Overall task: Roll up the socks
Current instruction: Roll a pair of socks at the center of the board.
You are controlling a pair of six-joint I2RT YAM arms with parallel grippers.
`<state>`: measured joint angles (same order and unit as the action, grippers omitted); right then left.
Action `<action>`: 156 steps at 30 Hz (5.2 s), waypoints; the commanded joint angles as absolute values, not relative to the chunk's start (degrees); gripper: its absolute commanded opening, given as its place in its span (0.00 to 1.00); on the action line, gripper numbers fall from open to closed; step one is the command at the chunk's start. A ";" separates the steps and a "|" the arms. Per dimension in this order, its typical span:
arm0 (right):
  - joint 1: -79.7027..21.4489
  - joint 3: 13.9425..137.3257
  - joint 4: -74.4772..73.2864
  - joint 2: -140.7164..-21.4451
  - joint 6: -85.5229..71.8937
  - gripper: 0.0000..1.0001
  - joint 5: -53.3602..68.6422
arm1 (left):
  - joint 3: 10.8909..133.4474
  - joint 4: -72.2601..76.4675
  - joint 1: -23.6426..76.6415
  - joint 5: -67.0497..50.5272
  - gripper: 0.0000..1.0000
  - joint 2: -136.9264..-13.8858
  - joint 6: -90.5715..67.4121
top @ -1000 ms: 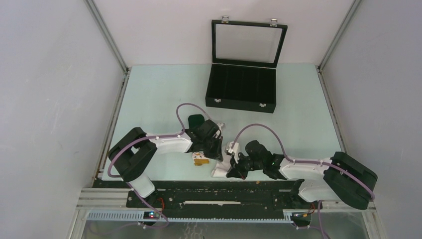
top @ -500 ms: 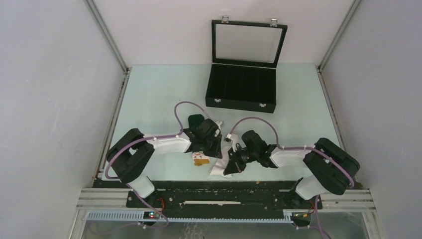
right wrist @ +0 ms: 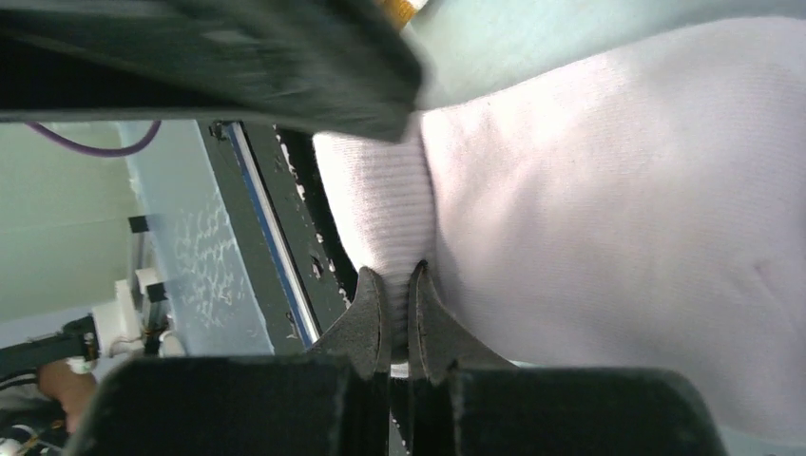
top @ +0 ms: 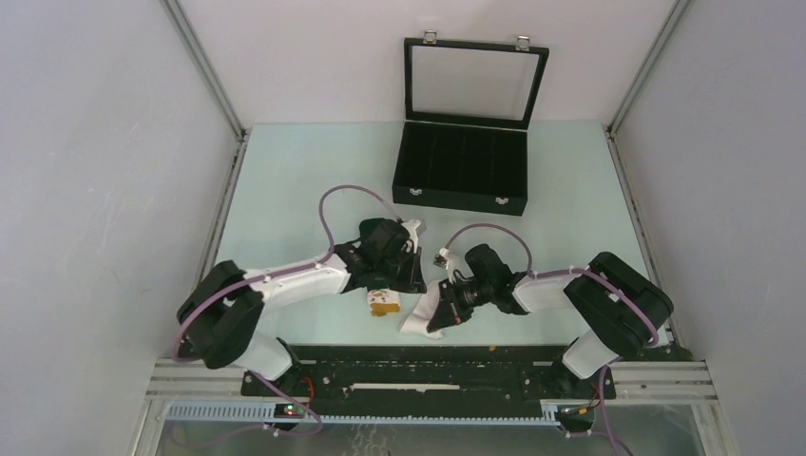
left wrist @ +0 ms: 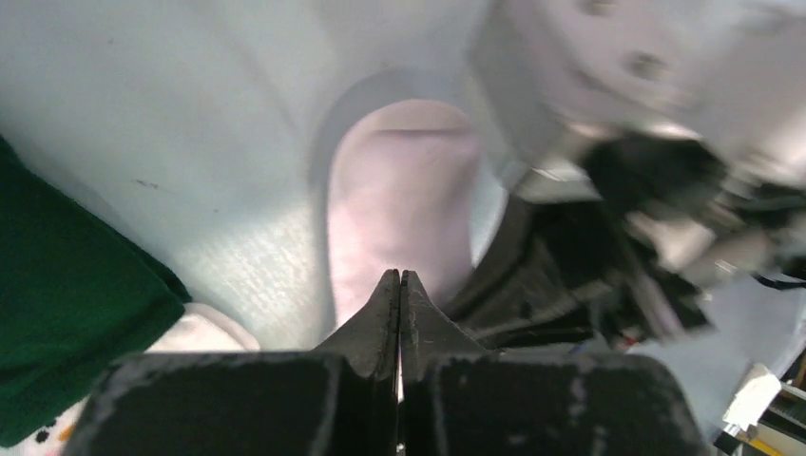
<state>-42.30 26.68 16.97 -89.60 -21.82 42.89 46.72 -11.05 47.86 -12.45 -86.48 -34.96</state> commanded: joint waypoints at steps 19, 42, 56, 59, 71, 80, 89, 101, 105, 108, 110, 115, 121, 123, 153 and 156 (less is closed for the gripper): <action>-39.16 24.26 11.83 -97.12 -28.33 0.00 37.48 | 39.97 -17.78 50.76 -17.34 0.00 -77.35 -35.06; -40.82 24.26 11.01 -96.21 -29.58 0.00 35.03 | 43.00 -14.94 53.33 -15.96 0.00 -81.80 -34.82; -41.15 24.34 10.98 -94.41 -29.72 0.14 34.89 | 40.79 -14.00 53.99 -11.76 0.00 -86.23 -35.25; -41.07 24.53 10.62 -91.59 -29.64 0.29 34.91 | 40.41 -13.97 54.13 -11.45 0.00 -86.60 -35.33; -38.67 28.83 1.84 -73.81 -27.39 0.47 30.06 | 39.91 -13.80 54.32 -11.21 0.00 -86.56 -35.52; -38.44 30.93 -3.82 -51.68 -19.18 0.50 22.24 | 39.84 -13.04 54.35 -12.56 0.00 -86.58 -35.68; -37.01 30.79 1.93 -37.78 -22.24 0.69 21.98 | 39.79 -12.98 54.34 -12.22 0.00 -85.87 -35.30; -60.13 22.16 5.22 -37.73 7.46 0.79 7.61 | 39.48 -12.42 54.32 -12.68 0.00 -85.91 -34.89; -66.62 20.29 5.44 -40.95 14.64 0.76 2.17 | 39.61 -12.30 54.36 -12.74 0.00 -86.20 -34.84; -70.98 20.74 4.72 -45.52 18.47 0.75 -2.76 | 39.68 -12.30 54.32 -13.06 0.00 -86.60 -34.57; -73.14 20.79 4.90 -48.14 20.73 0.75 -4.51 | 39.73 -12.28 54.33 -13.31 0.00 -86.82 -34.46; -78.67 20.74 6.99 -54.95 28.53 0.75 -11.99 | 39.74 -12.14 54.32 -13.77 0.00 -87.17 -34.43; -80.74 21.40 11.56 -60.40 31.61 0.71 -14.17 | 39.64 -11.89 54.35 -14.29 0.00 -87.58 -33.97; -80.91 21.90 11.56 -61.99 32.24 0.69 -14.25 | 39.63 -11.86 54.37 -14.47 0.00 -87.63 -33.88; -79.59 22.99 13.87 -72.78 29.61 0.49 -13.89 | 39.11 -11.84 54.32 -14.69 0.00 -87.10 -33.66; -79.67 22.47 13.80 -73.02 28.29 0.49 -14.23 | 39.15 -11.86 54.36 -14.85 0.00 -87.20 -33.66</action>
